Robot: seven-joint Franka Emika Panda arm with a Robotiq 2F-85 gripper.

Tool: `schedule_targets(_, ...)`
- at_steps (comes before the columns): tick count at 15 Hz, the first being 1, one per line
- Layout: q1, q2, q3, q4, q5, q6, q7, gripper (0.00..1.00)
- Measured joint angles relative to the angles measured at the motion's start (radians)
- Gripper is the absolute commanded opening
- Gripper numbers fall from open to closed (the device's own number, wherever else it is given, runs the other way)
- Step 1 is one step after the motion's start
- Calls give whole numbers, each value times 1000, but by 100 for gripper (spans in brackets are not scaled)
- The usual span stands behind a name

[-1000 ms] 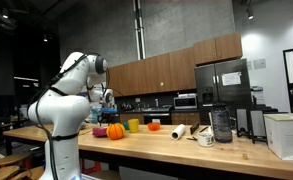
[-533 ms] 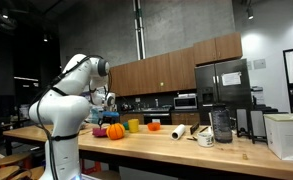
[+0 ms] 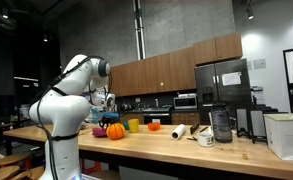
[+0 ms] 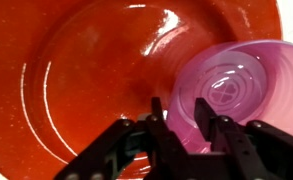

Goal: Put the purple bowl on the red plate then put the bowl on the table.

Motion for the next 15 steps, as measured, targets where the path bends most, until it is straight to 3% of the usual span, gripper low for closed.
schedule_targets(2, -3, -1, 6, 4, 0, 0, -3, 0)
schedule_targets(15, -17, -25, -5, 120, 3, -7, 25, 1)
